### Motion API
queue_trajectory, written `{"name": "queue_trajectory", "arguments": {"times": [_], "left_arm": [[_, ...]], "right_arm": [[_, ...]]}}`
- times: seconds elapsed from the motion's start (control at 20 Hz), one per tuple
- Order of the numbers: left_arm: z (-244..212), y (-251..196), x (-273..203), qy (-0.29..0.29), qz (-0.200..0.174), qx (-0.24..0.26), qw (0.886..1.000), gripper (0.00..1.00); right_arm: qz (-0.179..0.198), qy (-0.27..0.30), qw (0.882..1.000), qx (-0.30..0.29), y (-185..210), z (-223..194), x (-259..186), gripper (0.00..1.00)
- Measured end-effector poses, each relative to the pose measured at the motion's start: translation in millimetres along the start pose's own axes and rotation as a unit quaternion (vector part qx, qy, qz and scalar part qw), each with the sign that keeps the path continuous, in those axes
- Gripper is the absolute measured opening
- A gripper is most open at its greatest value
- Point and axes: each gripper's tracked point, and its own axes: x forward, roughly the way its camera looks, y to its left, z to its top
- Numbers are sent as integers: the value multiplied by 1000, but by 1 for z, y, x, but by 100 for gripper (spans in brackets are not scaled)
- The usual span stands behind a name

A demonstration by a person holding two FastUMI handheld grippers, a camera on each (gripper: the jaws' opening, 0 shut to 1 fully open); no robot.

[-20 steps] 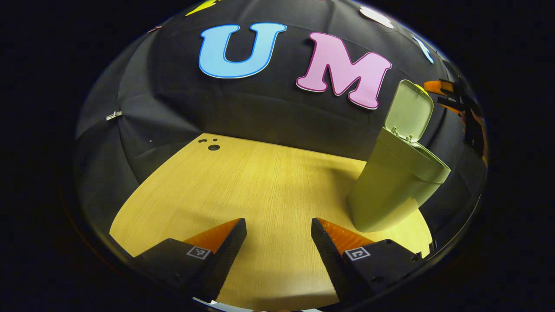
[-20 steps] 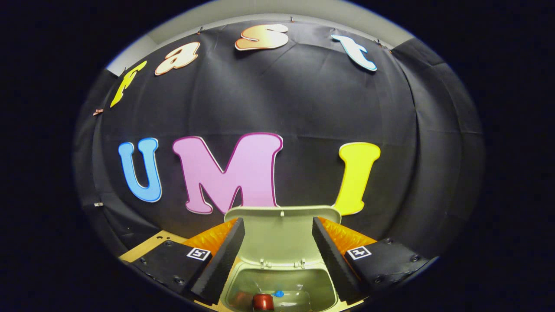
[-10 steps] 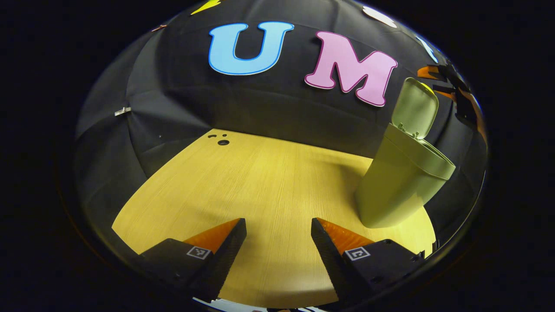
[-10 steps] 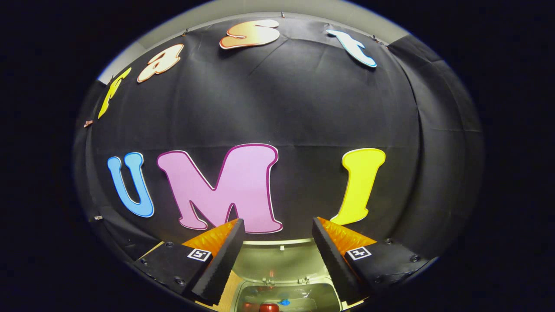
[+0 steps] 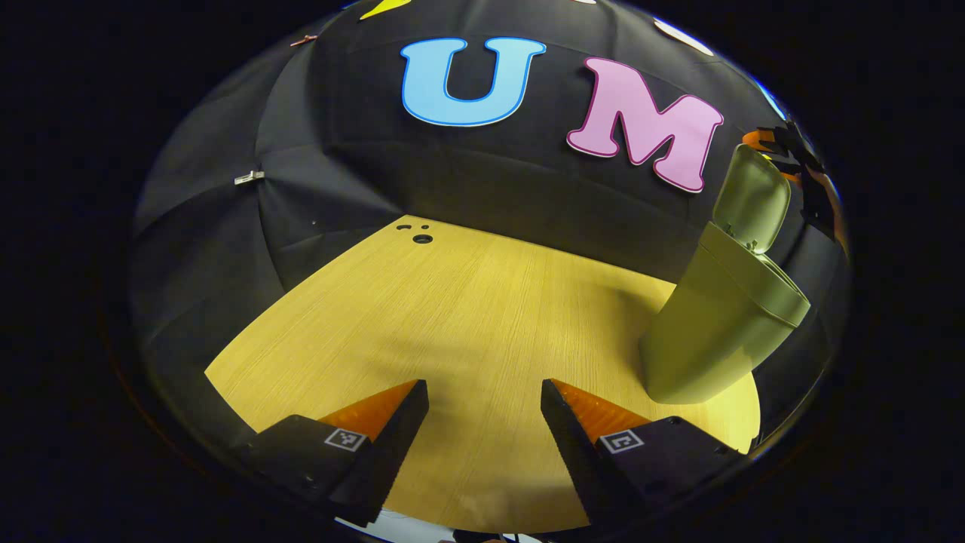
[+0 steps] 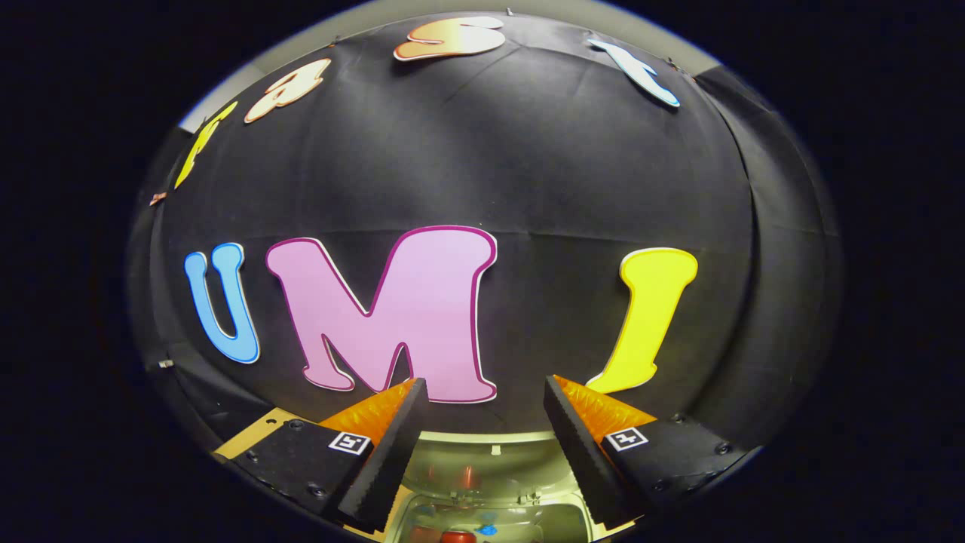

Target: Press the lid of the desktop garbage bin to open it, pick up the crumpled paper on the desktop and throw it into the bin, then pick up the pop can on the desktop and drop it into the bin, and finally close the garbage bin lid.

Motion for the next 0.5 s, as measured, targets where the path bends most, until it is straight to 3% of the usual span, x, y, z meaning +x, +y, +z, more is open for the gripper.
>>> {"name": "queue_trajectory", "arguments": {"times": [0.15, 0.3, 0.5], "left_arm": [[2, -7, -7, -12, 16, 6, 1000, 96], [-1, -29, -12, -18, -16, 1, 1000, 96], [-4, -45, -18, -18, -70, 47, 996, 96]], "right_arm": [[23, 16, 1000, 8, 3, -7, -15, 96], [26, 25, 999, 15, 2, -13, -37, 96], [5, 32, 999, -3, 4, -30, -71, 96]]}}
